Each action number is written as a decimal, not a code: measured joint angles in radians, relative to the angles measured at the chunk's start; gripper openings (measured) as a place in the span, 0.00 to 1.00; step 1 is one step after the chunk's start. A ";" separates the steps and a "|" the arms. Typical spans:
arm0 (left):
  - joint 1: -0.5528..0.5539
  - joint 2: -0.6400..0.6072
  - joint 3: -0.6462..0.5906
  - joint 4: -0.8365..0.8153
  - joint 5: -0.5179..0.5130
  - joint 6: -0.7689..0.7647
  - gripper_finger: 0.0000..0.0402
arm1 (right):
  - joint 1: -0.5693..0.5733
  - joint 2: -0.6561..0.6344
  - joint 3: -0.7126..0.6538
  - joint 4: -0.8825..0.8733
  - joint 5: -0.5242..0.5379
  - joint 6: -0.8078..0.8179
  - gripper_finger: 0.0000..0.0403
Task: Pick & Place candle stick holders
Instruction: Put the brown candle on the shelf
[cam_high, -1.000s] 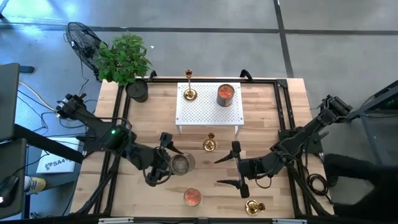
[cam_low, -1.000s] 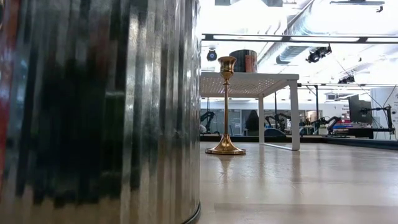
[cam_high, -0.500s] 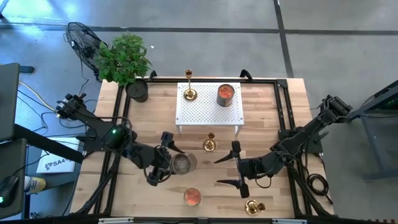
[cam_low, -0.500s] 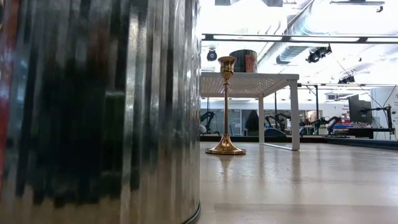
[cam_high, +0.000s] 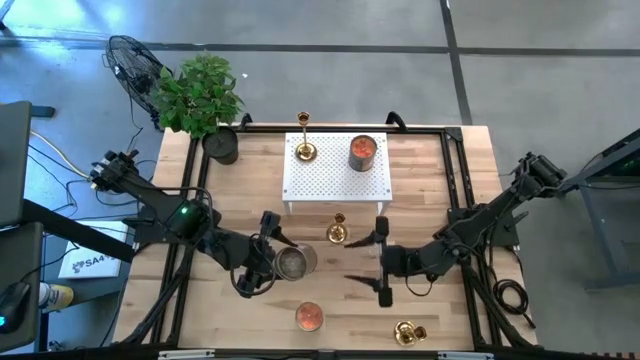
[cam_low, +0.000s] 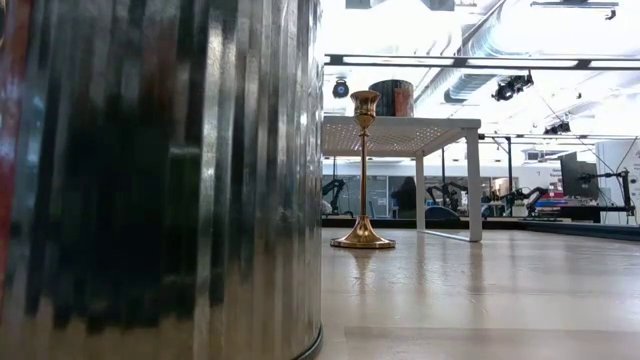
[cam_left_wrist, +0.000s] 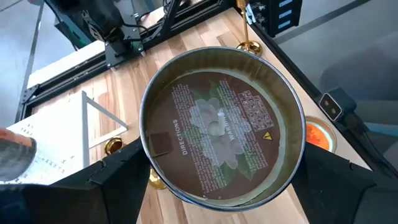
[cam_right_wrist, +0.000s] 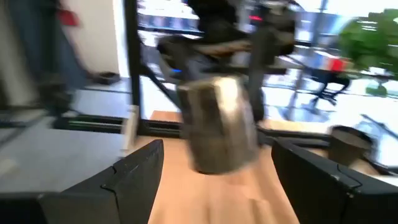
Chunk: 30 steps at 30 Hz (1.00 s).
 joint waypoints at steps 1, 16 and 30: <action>0.000 0.000 0.000 0.000 0.000 0.002 0.80 | 0.000 0.000 0.000 -0.016 0.033 -0.004 0.73; 0.018 0.012 0.000 0.095 0.014 0.016 0.80 | -0.071 0.000 0.000 -0.043 0.089 -0.085 0.73; 0.105 0.027 0.000 0.161 0.112 0.059 0.80 | -0.109 0.006 0.000 -0.070 -0.168 -0.025 0.73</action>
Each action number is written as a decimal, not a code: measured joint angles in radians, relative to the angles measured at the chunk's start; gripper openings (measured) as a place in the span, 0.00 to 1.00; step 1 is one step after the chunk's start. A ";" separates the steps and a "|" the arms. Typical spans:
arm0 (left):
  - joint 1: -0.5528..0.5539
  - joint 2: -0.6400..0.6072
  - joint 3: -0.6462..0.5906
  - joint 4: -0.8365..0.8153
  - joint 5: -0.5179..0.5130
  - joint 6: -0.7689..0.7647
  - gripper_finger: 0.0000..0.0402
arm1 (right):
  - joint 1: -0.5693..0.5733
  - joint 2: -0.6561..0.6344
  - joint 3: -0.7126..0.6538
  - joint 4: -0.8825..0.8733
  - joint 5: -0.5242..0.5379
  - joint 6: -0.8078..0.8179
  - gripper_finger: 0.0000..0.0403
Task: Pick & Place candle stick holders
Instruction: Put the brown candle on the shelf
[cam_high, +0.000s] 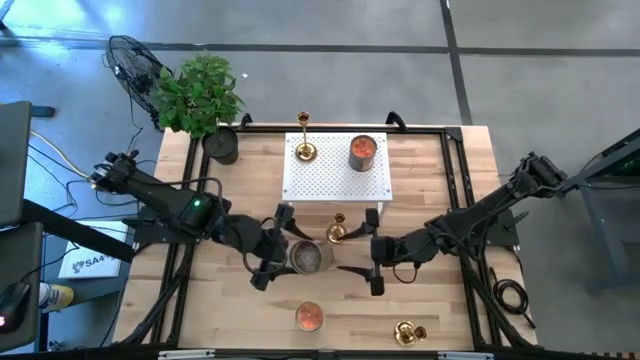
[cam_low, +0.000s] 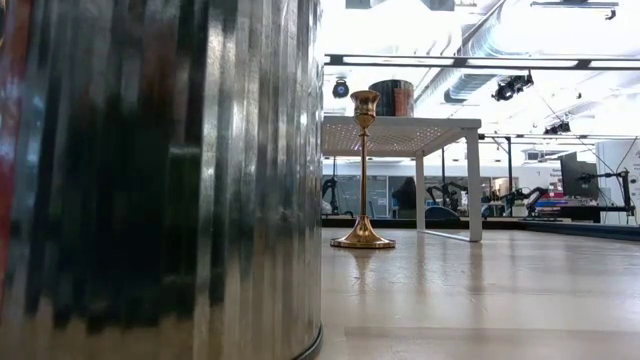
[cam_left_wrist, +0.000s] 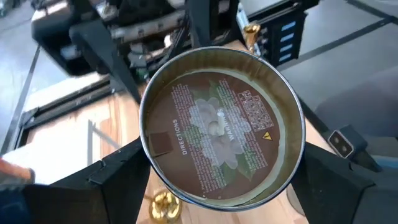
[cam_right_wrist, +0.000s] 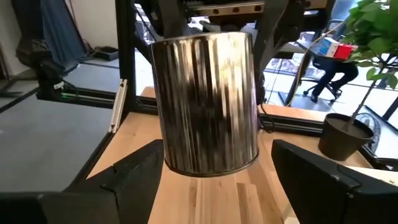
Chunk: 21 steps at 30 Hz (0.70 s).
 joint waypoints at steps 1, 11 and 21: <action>0.003 0.000 0.000 0.009 0.008 0.008 0.80 | 0.000 0.003 0.000 0.004 -0.001 -0.001 0.73; 0.037 0.001 0.000 0.052 0.071 0.027 0.80 | -0.037 0.047 0.002 0.040 -0.087 -0.003 0.73; 0.059 0.051 0.000 0.078 0.126 0.052 0.80 | -0.052 0.048 0.002 0.049 -0.132 -0.009 0.73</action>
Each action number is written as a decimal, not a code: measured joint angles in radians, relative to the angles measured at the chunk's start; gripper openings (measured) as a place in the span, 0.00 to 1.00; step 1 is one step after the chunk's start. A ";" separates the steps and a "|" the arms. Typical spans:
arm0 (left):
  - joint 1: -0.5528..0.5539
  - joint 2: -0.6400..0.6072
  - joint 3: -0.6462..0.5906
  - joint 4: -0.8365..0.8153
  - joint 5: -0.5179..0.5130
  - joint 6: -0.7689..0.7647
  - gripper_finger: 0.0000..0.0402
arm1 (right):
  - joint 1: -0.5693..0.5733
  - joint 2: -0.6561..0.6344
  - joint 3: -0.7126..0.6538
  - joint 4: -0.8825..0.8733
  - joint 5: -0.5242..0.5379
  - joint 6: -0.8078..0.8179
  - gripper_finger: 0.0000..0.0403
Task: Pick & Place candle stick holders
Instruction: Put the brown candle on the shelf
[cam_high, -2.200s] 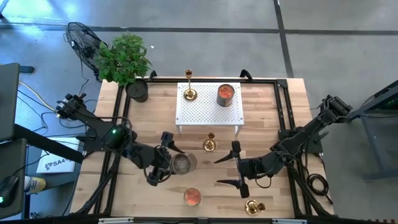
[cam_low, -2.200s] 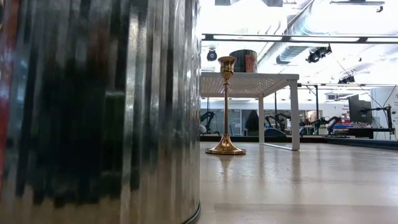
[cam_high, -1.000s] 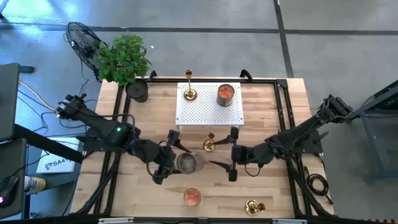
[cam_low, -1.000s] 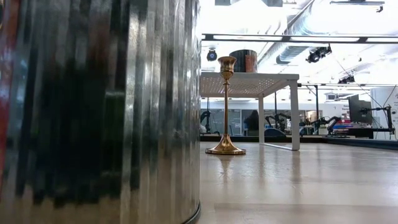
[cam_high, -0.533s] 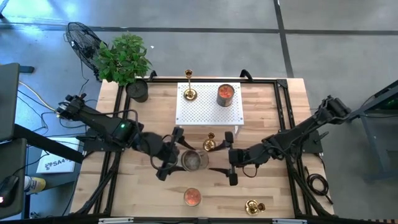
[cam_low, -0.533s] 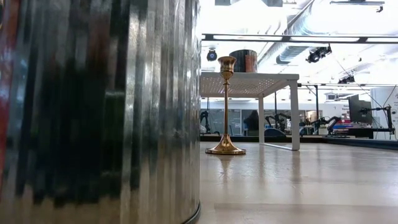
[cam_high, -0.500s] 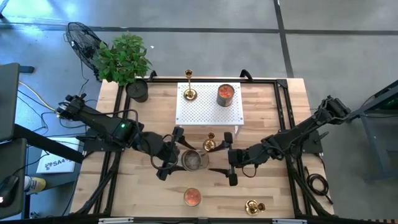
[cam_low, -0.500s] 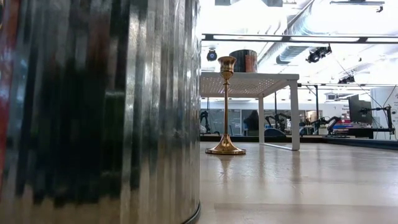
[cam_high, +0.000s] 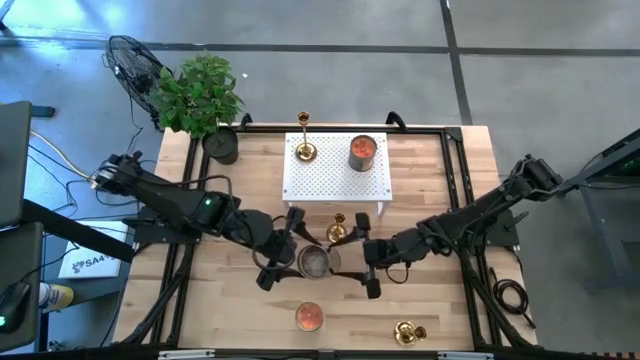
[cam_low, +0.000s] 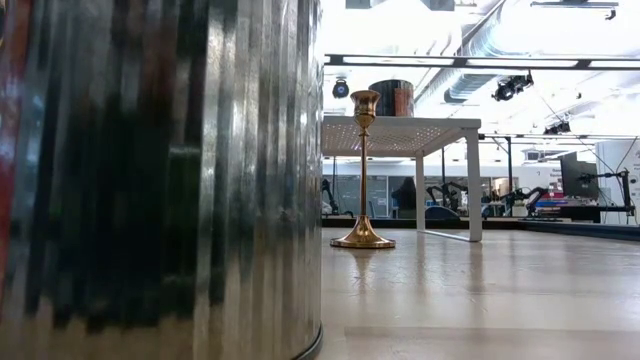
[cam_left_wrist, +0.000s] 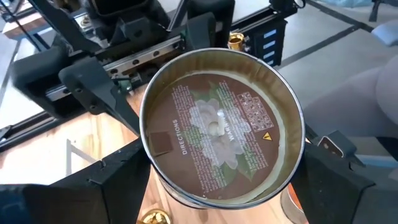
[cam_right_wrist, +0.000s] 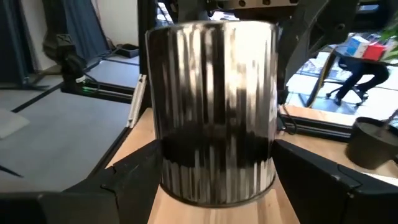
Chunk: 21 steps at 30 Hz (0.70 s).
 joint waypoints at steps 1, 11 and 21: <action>0.001 0.005 0.000 0.005 0.002 0.005 0.80 | -0.003 0.000 0.000 -0.001 -0.008 0.001 0.73; 0.043 0.013 0.000 0.039 0.082 0.026 0.80 | -0.006 0.000 0.000 -0.001 -0.014 -0.014 0.73; 0.044 0.014 0.000 0.049 0.098 0.027 0.80 | 0.002 0.000 0.000 0.007 0.003 -0.057 0.73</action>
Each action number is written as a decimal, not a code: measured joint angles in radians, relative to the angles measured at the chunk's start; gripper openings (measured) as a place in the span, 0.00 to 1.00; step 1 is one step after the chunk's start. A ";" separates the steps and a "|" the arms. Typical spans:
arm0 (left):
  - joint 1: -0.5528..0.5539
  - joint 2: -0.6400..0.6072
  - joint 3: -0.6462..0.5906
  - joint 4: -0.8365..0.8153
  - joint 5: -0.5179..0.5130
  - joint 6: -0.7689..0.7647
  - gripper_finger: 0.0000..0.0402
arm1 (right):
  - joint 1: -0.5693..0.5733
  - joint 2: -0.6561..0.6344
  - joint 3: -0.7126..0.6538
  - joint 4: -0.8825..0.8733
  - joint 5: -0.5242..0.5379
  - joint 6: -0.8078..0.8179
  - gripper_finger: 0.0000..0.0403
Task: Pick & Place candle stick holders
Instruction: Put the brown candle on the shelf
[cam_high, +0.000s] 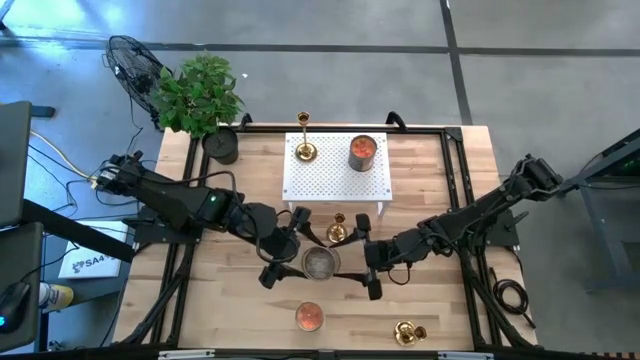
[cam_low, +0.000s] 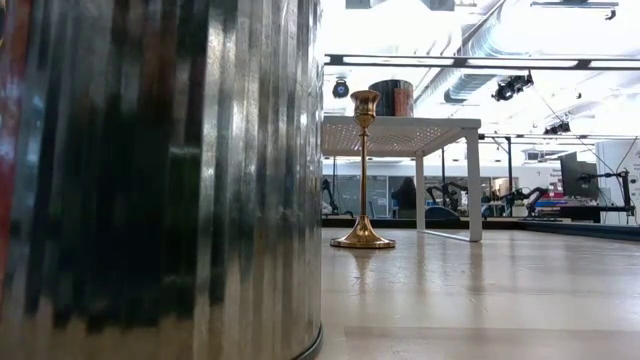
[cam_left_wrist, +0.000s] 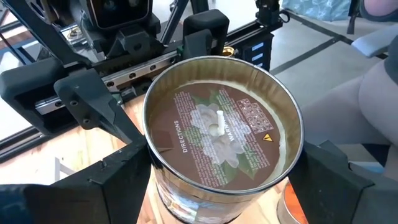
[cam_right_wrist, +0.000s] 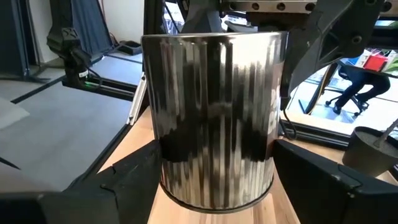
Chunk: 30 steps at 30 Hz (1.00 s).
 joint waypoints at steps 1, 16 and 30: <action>0.000 0.000 0.000 0.000 0.000 0.000 0.80 | 0.000 0.000 0.000 0.000 -0.003 0.001 0.73; 0.002 0.002 0.000 -0.004 -0.002 0.001 0.80 | 0.035 0.000 0.001 -0.003 0.095 0.002 0.75; 0.001 0.003 0.000 -0.008 0.000 -0.010 0.80 | 0.034 -0.001 0.002 0.000 0.101 0.097 0.75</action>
